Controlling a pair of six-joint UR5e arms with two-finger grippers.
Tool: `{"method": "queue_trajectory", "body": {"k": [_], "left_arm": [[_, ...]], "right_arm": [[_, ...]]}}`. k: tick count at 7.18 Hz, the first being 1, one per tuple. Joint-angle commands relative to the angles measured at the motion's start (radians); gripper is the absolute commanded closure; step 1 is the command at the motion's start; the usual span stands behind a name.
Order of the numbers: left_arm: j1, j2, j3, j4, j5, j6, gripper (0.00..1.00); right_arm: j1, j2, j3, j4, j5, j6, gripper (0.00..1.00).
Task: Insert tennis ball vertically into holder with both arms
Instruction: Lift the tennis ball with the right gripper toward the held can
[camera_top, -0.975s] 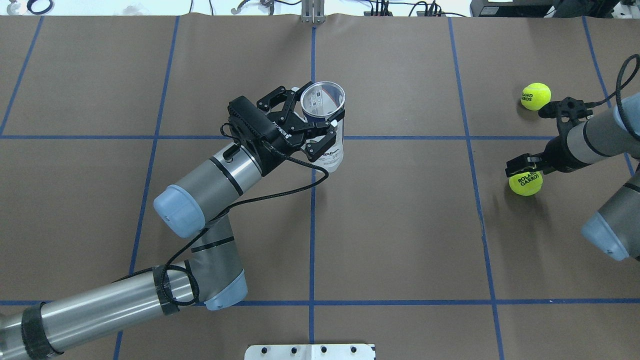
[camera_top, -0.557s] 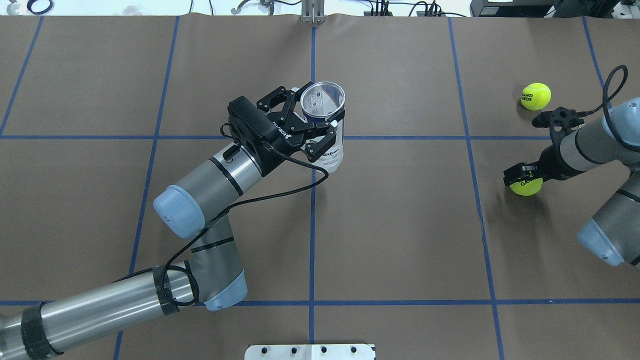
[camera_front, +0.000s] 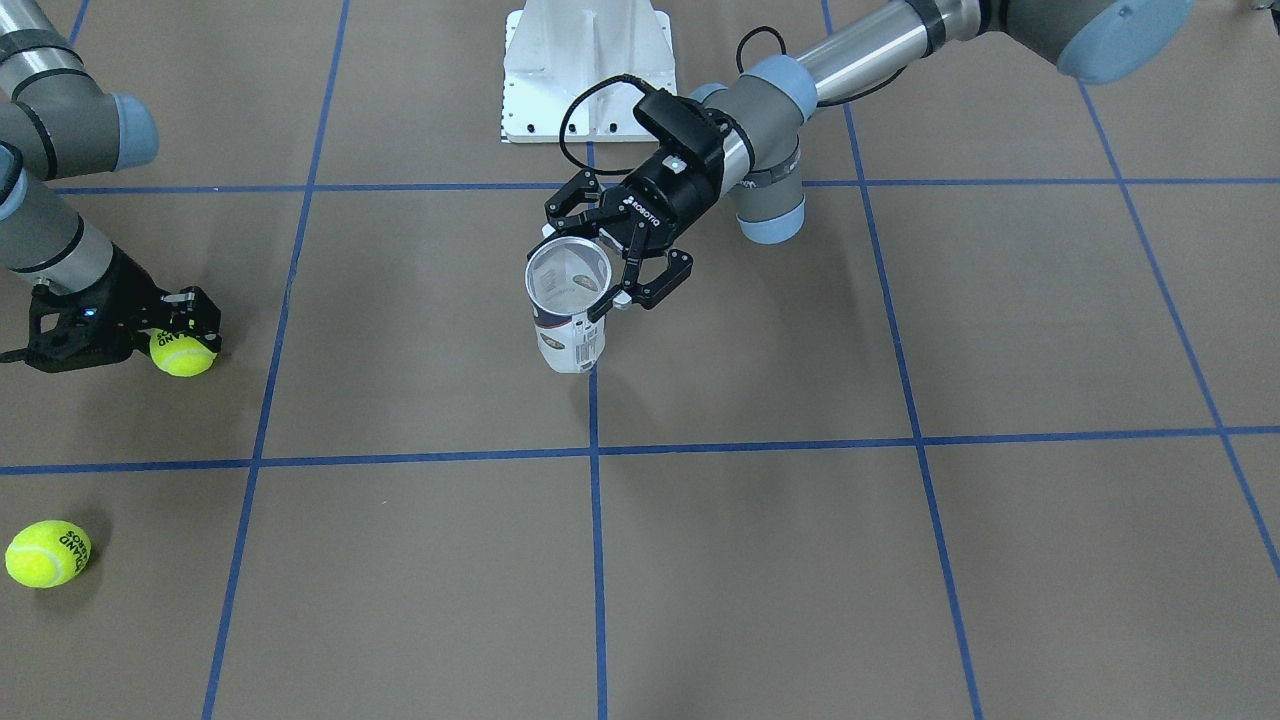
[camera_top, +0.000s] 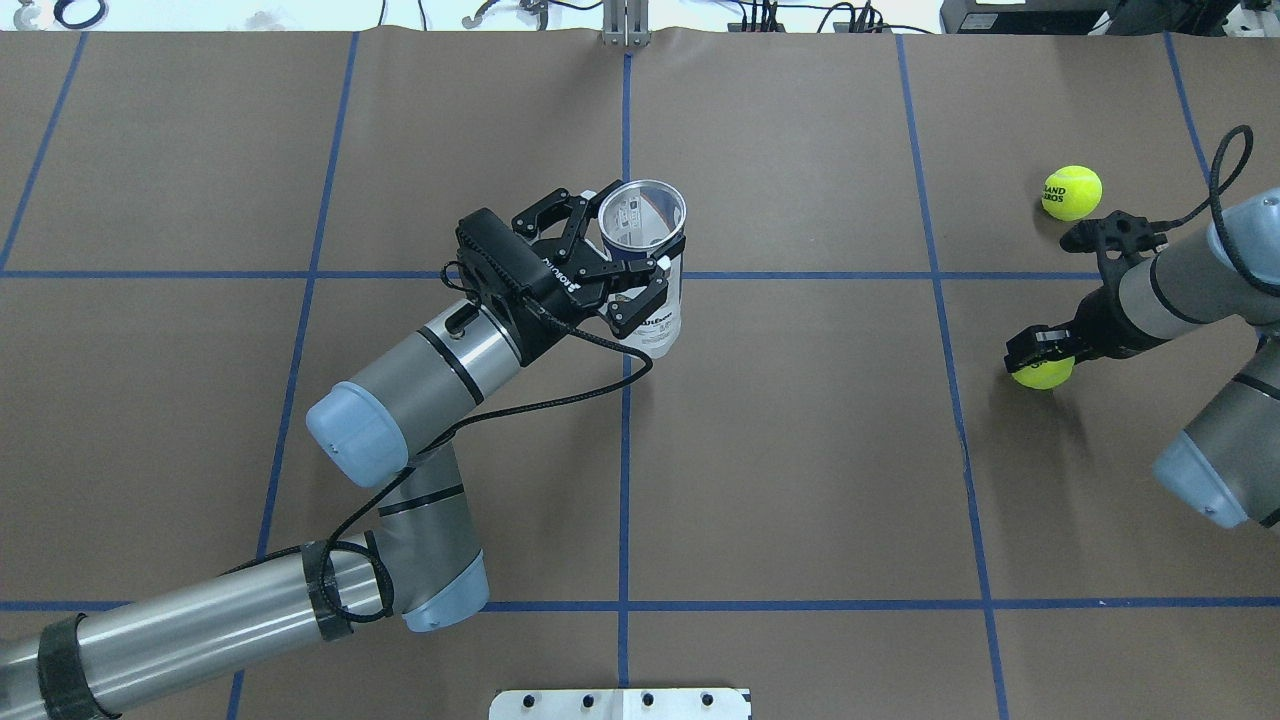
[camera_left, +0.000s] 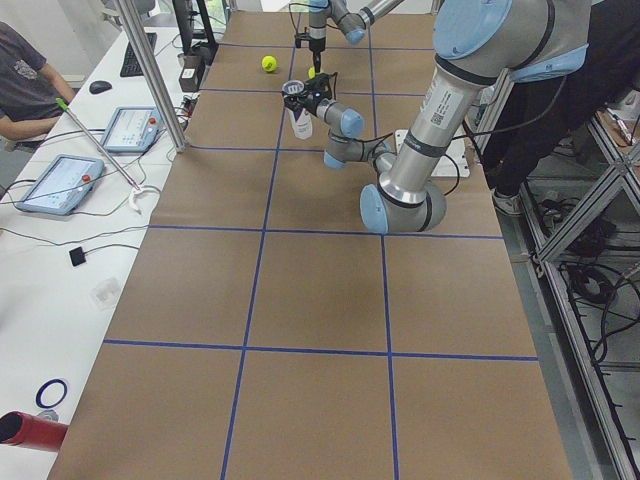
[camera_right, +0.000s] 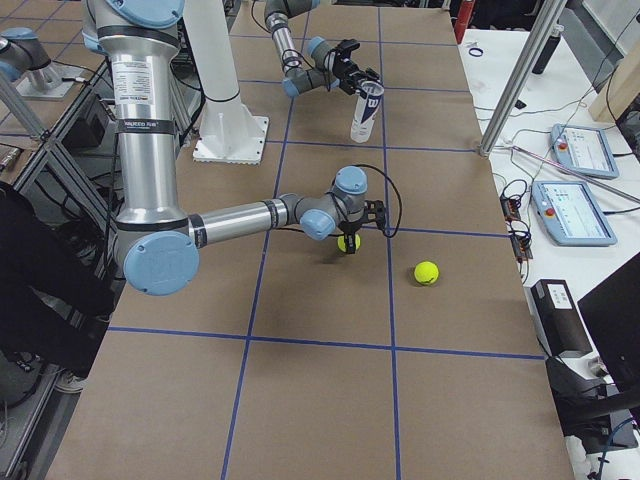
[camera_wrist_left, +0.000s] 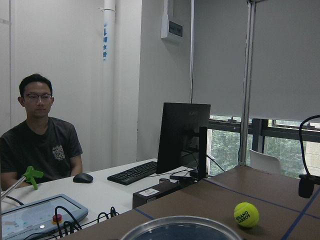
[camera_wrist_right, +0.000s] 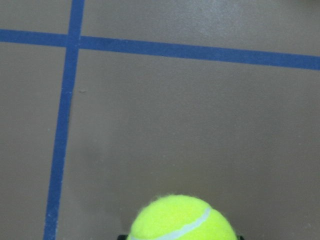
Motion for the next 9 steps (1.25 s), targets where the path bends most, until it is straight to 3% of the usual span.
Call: {"method": "queue_trajectory", "body": {"k": [1,3,4,9], "left_arm": [[0.015,0.006,0.001,-0.009,0.004,0.006,0.21],[0.040,0.006,0.008,-0.055,0.004,0.073,0.21],[0.049,0.005,0.034,-0.109,0.006,0.098,0.21],[0.095,0.005,0.080,-0.171,0.073,0.156,0.19]], "right_arm": [[0.038,0.141,0.032,-0.124,0.035,0.025,1.00],[0.039,0.354,0.063,-0.339,0.046,0.109,1.00],[0.038,0.417,0.064,-0.384,0.047,0.170,1.00],[0.032,0.522,0.072,-0.389,0.064,0.261,1.00]]}}
